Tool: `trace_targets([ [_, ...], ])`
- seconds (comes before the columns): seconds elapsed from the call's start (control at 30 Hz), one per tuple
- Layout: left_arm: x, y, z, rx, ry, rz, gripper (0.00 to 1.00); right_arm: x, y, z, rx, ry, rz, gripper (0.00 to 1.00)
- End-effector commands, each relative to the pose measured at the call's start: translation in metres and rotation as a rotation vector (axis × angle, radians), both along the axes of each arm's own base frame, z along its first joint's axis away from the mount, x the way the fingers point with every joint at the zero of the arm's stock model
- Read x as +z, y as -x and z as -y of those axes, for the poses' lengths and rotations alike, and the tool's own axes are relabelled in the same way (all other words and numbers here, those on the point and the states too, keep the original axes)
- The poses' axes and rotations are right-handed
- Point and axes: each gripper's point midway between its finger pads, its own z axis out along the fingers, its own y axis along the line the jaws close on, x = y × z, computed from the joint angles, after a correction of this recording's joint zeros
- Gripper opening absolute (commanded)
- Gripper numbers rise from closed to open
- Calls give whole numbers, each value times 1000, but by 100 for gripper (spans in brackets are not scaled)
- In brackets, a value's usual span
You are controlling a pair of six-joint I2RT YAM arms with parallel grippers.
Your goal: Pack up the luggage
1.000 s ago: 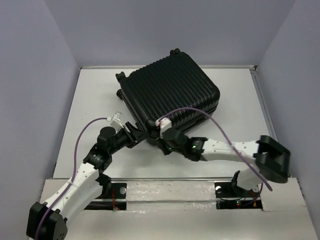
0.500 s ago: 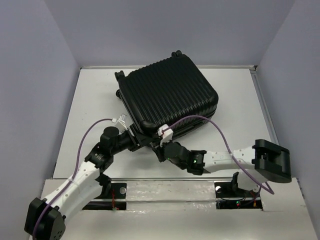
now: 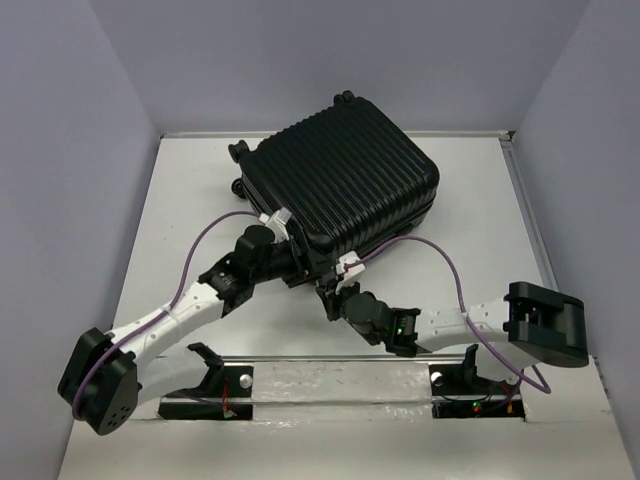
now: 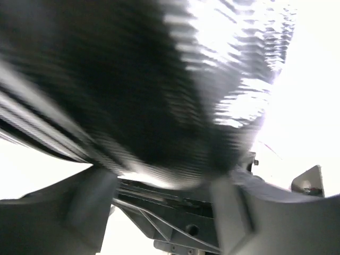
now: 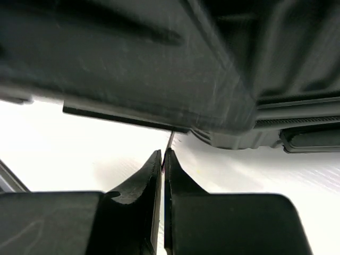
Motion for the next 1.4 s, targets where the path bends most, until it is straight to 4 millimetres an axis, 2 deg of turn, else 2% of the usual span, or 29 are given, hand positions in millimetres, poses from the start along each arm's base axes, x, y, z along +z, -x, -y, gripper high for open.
trace_targets([
  [0.0,104,-54,-24,186,54,329,92,40,68,-45,293,-207,-43,7],
  [0.03,115,-62,-44,219,-6,359,97,24,67,-32,271,-173,-60,7],
  [0.1,125,-73,-67,249,-64,393,99,23,69,-20,254,-197,-92,7],
  [0.13,138,-80,-80,274,-80,418,99,20,72,-15,257,-196,-106,7],
  [0.17,133,-94,-106,310,-131,409,99,14,76,-8,265,-185,-133,7],
  [0.2,143,-103,-119,342,-142,428,99,10,79,-6,269,-173,-150,20],
  [0.23,137,-113,-129,348,-153,407,99,7,81,-4,277,-156,-162,29],
  [0.27,142,-130,-157,426,-158,410,99,2,85,-1,287,-129,-191,44],
  [0.3,134,-142,-166,438,-147,375,99,0,86,2,283,-116,-204,53],
  [0.33,139,-147,-179,482,-135,384,99,-2,87,5,283,-106,-214,59],
  [0.4,142,-175,-201,540,-82,365,99,-8,90,12,280,-91,-235,70],
  [0.43,126,-192,-204,534,-81,311,99,-3,90,15,275,-111,-232,70],
  [0.5,122,-208,-202,514,-60,284,98,-4,88,21,259,-113,-233,70],
  [0.53,121,-224,-199,497,-43,279,98,-6,90,24,263,-110,-236,70],
  [0.63,116,-250,-195,480,2,247,97,-8,92,25,271,-106,-247,69],
  [0.83,110,-286,-184,458,47,224,95,-15,95,21,283,-109,-270,69],
  [0.87,103,-294,-181,457,72,204,95,-13,97,18,294,-123,-272,69],
  [0.93,95,-305,-171,440,111,178,93,-18,99,16,302,-122,-285,68],
  [1.1,102,-325,-148,405,198,166,89,-28,103,10,310,-119,-317,68],
  [1.27,110,-341,-147,417,243,172,82,-29,100,17,286,-128,-322,71],
  [1.37,110,-339,-149,431,245,188,60,-24,95,25,251,-129,-307,72],
])
